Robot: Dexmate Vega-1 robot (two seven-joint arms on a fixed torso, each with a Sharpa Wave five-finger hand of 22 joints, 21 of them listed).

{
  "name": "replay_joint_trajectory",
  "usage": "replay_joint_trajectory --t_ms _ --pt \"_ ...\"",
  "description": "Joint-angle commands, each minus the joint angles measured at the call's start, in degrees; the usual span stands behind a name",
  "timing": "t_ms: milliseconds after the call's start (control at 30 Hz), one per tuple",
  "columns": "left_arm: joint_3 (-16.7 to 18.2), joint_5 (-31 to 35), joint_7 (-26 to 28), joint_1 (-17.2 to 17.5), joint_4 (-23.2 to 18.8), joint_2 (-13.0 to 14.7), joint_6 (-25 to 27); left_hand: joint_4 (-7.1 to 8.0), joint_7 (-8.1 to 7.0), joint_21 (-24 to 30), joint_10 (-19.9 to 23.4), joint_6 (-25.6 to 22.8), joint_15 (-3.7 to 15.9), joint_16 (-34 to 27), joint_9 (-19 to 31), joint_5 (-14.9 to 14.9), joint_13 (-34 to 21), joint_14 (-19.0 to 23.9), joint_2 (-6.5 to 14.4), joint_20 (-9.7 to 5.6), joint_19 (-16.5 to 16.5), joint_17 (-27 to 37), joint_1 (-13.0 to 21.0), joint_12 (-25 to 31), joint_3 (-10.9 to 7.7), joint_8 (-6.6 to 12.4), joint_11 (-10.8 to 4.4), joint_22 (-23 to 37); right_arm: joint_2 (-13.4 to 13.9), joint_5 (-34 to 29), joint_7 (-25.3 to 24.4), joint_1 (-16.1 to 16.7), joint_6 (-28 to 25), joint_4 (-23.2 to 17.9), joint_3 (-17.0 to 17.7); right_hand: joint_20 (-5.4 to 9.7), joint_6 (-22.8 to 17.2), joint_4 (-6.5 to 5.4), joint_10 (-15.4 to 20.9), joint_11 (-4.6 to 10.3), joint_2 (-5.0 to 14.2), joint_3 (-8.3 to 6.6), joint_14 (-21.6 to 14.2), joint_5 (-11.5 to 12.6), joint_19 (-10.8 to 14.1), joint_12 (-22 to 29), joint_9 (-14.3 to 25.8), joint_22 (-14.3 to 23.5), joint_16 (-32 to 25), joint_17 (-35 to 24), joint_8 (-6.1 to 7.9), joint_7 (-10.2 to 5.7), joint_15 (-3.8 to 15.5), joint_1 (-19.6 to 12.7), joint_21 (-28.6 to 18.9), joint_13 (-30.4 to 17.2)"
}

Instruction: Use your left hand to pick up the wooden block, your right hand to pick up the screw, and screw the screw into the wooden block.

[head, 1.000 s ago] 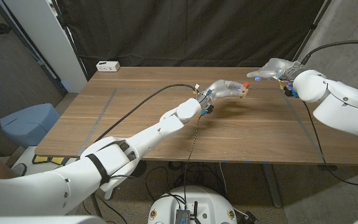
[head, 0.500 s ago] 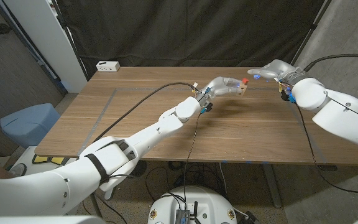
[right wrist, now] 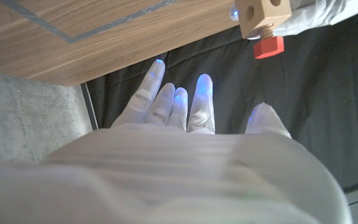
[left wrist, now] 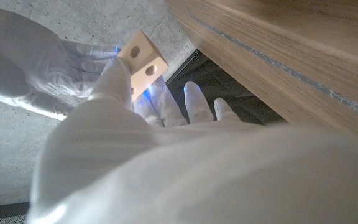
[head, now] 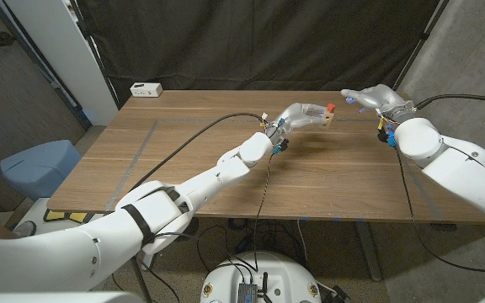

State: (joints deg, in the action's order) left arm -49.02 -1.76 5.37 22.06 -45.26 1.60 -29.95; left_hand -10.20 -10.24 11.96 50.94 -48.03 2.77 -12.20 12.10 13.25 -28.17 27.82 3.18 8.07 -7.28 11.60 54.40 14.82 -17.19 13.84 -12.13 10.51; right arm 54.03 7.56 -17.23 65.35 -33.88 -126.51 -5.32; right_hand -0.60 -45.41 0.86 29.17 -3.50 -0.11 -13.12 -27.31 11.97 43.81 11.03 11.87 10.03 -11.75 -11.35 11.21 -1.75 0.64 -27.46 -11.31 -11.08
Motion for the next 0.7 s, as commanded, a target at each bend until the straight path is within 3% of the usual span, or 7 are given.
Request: replay_joint_trajectory --t_ms 33,167,300,600,700 --pt "-0.5 -0.5 1.1 -4.0 12.3 -4.7 -6.7 1.57 1.29 0.2 0.7 -5.7 3.01 -0.2 0.1 0.5 -5.1 0.3 1.3 0.12 -0.1 0.2 -0.7 0.5 -1.15 0.5 -0.1 0.1 -7.0 5.6 -5.5 3.1 10.3 4.4 2.2 0.18 1.1 -0.32 0.2 -0.76 0.23 0.08 -0.6 -0.4 0.1 0.2 0.3 0.2 -0.5 -0.3 -0.36 0.05 -0.2 0.8 -0.5 -0.2" --pt "-0.8 -1.2 1.2 -6.3 18.8 -7.2 -9.2 1.57 1.21 0.2 0.7 -5.8 3.11 -0.2 0.1 0.5 -5.1 0.3 1.3 -0.11 -0.3 0.2 -0.7 0.5 -1.13 0.55 -0.11 0.1 -8.8 6.9 -6.7 3.1 12.5 5.5 1.8 0.18 1.7 -0.62 -0.2 -0.97 0.65 0.15 -0.4 -0.6 -0.8 0.1 0.3 0.2 -0.5 -0.4 -0.38 0.38 -0.9 1.5 -0.2 -0.2" --pt "-1.3 -2.3 0.7 -7.6 21.9 -8.5 -9.2 1.62 1.24 0.2 0.6 -5.7 3.1 -0.2 0.1 0.4 -5.1 0.3 1.3 -0.16 -0.3 0.2 -0.8 0.4 -1.13 0.5 -0.1 0.1 -10.1 8.9 -6.5 3.2 15.4 6.9 1.8 -0.08 3.3 -0.7 -0.9 -1.2 0.84 0.22 0.3 -0.8 -1.7 -0.1 0.4 0.3 -0.2 -0.4 -0.67 0.36 -1.27 1.9 0.1 -0.2" --pt "-2.6 -4.2 -0.4 -9.3 23.5 -9.3 -6.4 1.57 1.2 0.2 0.7 -5.7 3.05 -0.2 0.1 0.4 -5.1 0.3 1.2 -0.24 -0.4 0.2 -0.7 0.5 -1.08 0.53 -0.1 0.1 -13.1 12.8 -6.0 3.6 23.8 10.7 1.3 -5.78 7.6 -0.2 -3.9 -0.7 1.01 0.41 4.0 -1.1 -9.7 -0.6 0.4 0.0 1.0 -0.1 -0.71 -1.87 -3.44 2.9 1.6 -0.2" --pt "-3.1 -4.8 -0.6 -9.7 23.7 -9.5 -5.5 1.53 1.24 0.2 0.7 -5.7 3.09 -0.2 0.1 0.4 -5.1 0.3 1.2 -0.28 -0.4 0.2 -0.7 0.5 -1.07 0.53 -0.1 0.1 -13.6 13.9 -5.7 3.6 25.4 11.5 0.9 -6.69 8.6 -0.12 -5.8 -0.41 0.99 0.58 6.1 -1.2 -12.2 -0.8 0.4 -0.1 1.4 0.0 -0.57 -1.96 -4.52 3.4 1.6 -0.1"
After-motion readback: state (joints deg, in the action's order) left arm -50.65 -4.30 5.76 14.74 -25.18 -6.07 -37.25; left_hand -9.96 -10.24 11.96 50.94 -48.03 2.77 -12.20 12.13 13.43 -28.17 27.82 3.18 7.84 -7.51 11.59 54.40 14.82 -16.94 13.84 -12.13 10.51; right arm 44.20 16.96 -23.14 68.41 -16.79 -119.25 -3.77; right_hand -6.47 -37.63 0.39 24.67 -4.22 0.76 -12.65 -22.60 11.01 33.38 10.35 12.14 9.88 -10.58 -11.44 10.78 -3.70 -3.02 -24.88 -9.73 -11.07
